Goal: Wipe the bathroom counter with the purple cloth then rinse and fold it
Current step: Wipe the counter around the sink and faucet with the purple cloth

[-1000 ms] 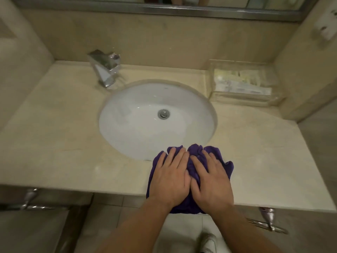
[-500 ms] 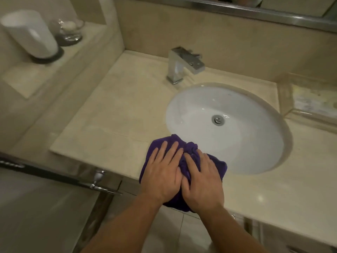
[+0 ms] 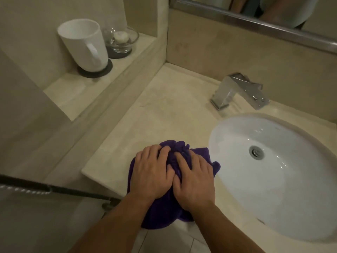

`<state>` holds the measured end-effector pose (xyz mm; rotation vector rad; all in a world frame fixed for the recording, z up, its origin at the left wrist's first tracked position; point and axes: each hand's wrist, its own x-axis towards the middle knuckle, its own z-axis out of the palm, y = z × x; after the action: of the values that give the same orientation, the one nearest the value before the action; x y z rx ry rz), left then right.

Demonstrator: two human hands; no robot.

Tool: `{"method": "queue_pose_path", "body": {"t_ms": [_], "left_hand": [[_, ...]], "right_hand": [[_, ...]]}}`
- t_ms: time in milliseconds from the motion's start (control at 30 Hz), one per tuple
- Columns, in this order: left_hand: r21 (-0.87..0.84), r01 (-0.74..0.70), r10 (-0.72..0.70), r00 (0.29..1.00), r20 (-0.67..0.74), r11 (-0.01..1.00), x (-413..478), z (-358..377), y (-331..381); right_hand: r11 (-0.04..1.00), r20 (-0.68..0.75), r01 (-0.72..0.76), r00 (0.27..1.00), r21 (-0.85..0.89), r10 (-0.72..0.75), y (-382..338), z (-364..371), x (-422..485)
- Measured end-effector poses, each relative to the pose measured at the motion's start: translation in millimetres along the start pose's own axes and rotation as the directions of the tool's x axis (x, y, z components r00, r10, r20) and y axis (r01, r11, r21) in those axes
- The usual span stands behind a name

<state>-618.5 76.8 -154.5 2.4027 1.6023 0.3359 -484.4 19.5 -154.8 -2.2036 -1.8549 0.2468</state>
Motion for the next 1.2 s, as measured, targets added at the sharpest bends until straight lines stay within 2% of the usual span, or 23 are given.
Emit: {"method": "queue_pose_path", "body": {"t_ms": [133, 267, 533, 733, 833, 1067, 1200], "left_hand": [[0.051, 0.067, -0.065, 0.997, -0.04, 0.997, 29.8, 1.8, -5.9], [0.07, 0.03, -0.03, 1.0, -0.008, 0.997, 65.2, 5.0, -7.4], [0.056, 0.0, -0.003, 0.998, 0.06, 0.998, 140.8, 10.0, -13.7], [0.048, -0.001, -0.001, 0.999, 0.047, 0.999, 206.1, 12.8, -19.0], [0.069, -0.026, 0.022, 0.998, 0.067, 0.997, 246.5, 13.4, -22.5], [0.093, -0.054, 0.045, 0.994, 0.095, 0.994, 323.0, 13.0, -31.4], [0.037, -0.039, 0.037, 0.998, 0.046, 0.999, 353.6, 12.6, -32.5]], "right_hand": [[0.999, -0.047, -0.051, 0.998, 0.009, 0.051, -4.0, 1.7, 32.6], [0.997, -0.091, -0.073, 0.993, -0.005, 0.072, 1.1, 4.4, 61.9], [0.996, 0.007, -0.053, 0.999, 0.069, 0.052, 17.8, 5.8, 135.0], [0.989, -0.03, -0.028, 0.999, 0.148, 0.033, 27.8, 1.3, 200.4], [0.991, -0.037, -0.033, 0.999, 0.132, 0.038, 32.3, 3.2, 237.5], [0.987, -0.053, -0.106, 0.992, 0.122, 0.113, 34.2, 8.6, 307.8], [0.984, -0.057, -0.128, 0.989, 0.127, 0.136, 36.4, 11.3, 341.0]]}}
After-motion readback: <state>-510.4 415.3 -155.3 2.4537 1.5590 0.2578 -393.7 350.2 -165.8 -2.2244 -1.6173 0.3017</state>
